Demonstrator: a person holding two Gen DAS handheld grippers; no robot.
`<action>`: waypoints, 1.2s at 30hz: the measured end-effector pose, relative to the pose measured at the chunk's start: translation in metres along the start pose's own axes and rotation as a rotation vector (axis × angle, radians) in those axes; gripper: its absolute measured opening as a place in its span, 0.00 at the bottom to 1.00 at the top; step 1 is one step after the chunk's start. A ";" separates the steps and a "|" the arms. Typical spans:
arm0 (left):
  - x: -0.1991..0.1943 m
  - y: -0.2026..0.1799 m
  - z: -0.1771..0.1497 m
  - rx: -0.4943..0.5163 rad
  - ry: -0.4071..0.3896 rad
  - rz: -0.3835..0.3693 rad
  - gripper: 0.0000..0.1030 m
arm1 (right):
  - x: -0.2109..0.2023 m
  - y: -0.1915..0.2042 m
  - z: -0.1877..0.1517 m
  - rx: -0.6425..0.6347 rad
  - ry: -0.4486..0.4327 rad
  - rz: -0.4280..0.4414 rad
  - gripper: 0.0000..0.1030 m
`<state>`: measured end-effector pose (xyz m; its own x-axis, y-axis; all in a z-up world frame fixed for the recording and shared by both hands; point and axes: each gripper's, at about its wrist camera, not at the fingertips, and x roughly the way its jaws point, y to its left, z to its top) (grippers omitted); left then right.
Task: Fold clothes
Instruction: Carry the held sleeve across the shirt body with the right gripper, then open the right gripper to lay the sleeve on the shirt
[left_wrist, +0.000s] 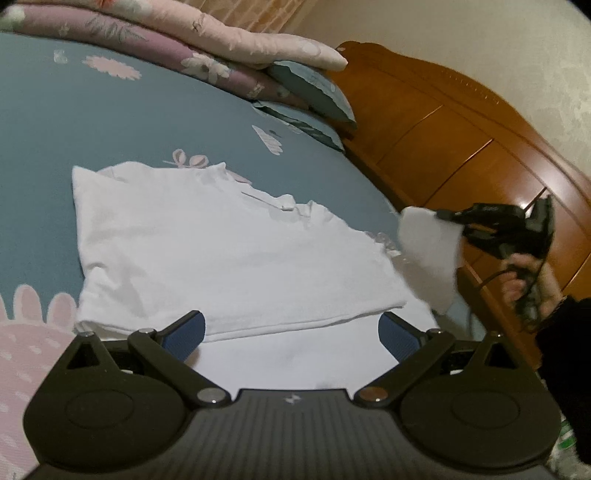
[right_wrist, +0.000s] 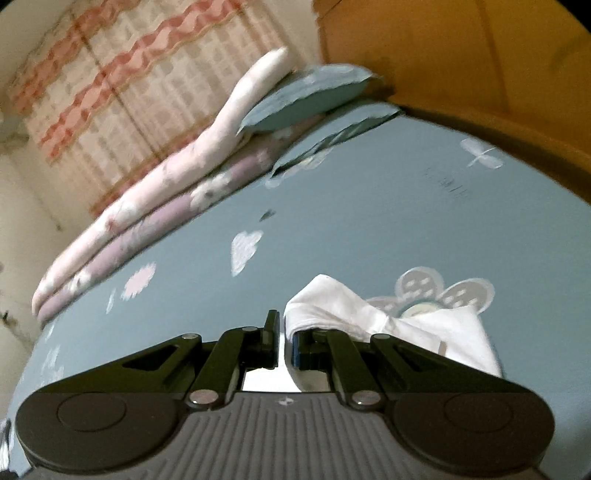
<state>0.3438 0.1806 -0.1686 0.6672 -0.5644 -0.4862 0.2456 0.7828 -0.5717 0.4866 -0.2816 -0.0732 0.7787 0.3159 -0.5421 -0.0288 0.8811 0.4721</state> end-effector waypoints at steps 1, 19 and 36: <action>-0.001 0.001 0.001 -0.004 -0.002 -0.003 0.97 | 0.004 0.006 -0.003 -0.010 0.013 0.007 0.07; -0.014 0.013 0.009 -0.049 -0.058 0.010 0.97 | 0.054 0.100 -0.054 -0.267 0.086 0.053 0.07; -0.017 0.025 0.013 -0.073 -0.083 0.060 0.97 | 0.083 0.204 -0.201 -1.127 0.104 -0.156 0.08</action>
<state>0.3472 0.2136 -0.1663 0.7359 -0.4911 -0.4662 0.1539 0.7917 -0.5912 0.4190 -0.0054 -0.1615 0.7691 0.1565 -0.6197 -0.5231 0.7113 -0.4696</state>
